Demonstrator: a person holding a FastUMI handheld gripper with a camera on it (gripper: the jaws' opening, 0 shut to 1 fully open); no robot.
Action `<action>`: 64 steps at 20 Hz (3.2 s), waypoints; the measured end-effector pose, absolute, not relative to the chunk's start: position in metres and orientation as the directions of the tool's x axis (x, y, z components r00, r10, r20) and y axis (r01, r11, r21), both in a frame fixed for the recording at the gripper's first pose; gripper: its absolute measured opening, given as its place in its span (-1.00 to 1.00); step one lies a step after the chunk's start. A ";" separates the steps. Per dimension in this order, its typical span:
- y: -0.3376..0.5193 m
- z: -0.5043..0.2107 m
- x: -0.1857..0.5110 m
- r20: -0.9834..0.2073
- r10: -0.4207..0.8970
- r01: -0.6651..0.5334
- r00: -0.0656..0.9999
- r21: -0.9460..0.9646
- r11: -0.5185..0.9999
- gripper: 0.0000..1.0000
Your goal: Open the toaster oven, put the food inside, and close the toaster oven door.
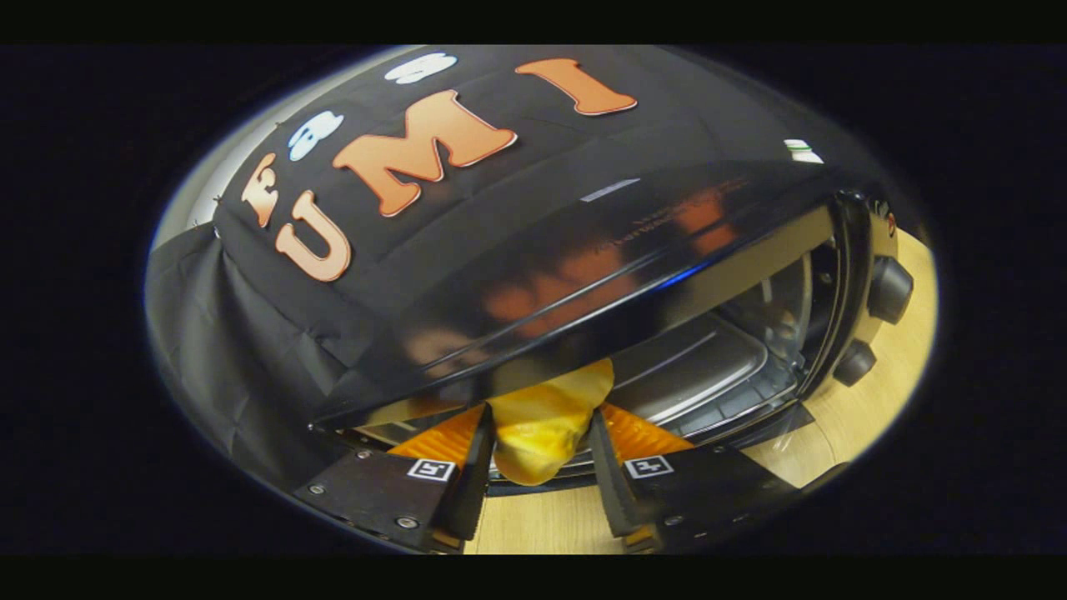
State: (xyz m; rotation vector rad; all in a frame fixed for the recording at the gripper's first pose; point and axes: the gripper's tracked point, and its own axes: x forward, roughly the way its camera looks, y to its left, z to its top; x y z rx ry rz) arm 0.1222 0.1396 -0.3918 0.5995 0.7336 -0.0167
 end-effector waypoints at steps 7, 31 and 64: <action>0.130 -0.363 0.094 -0.598 0.159 0.103 0.786 0.379 0.920 0.58; 0.106 -0.415 -0.109 -0.833 0.174 -0.042 0.526 0.179 0.983 0.78; 0.113 -0.275 0.058 -0.515 0.196 -0.073 0.834 0.249 0.966 0.80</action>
